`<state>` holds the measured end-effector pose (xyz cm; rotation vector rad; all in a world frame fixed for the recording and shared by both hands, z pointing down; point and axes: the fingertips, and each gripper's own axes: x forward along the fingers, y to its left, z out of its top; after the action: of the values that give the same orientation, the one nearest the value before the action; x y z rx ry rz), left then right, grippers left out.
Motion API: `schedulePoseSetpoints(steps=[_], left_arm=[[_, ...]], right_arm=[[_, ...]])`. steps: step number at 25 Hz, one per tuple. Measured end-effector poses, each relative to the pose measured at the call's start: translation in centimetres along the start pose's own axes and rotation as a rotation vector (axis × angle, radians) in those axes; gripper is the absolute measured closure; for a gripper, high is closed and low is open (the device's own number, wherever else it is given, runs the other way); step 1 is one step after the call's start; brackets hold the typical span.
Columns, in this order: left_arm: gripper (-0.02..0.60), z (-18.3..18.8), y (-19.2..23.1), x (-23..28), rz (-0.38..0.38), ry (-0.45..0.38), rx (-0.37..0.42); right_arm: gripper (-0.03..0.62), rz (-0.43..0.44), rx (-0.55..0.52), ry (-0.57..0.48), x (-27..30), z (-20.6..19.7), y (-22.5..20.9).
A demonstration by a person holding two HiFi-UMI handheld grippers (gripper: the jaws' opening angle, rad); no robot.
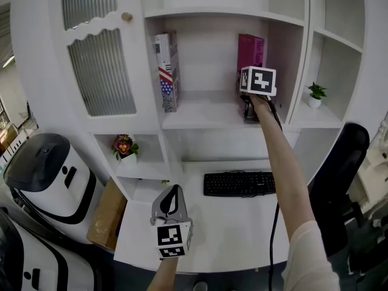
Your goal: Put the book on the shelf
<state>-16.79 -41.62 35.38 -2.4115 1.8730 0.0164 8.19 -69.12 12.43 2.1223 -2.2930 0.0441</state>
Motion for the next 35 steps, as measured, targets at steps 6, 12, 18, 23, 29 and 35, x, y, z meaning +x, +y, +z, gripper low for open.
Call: schedulePoseSetpoints(steps=[6, 12, 18, 23, 29, 35], left_arm=[[0.583, 0.6, -0.7, -0.7, -0.005, -0.011, 0.001], [0.583, 1.7, -2.3, -1.4, -0.018, -0.035, -0.001], [0.583, 3.5, -4.6, -1.6, -0.046, -0.084, -0.011], [0.583, 4.8, -6.5, -1.8, -0.066, -0.143, -0.011], [0.583, 4.1, -7.3, -3.1, -0.042, -0.180, -0.028], [0.583, -0.3, -8.4, -4.8, -0.039, -0.104, -0.074]], right_arm=[[0.349, 0.012, 0.001, -0.046, -3.5, 0.6, -0.4], [0.362, 0.092, -0.054, -0.136, -10.5, 1.6, 0.9], [0.500, 0.145, -0.113, -0.273, -18.5, -0.6, 2.5], [0.555, 0.142, -0.130, -0.293, -23.9, -6.0, 2.8], [0.589, 0.130, -0.199, -0.322, -29.3, -12.6, 3.8], [0.590, 0.197, -0.143, -0.283, -33.6, -19.5, 5.0]])
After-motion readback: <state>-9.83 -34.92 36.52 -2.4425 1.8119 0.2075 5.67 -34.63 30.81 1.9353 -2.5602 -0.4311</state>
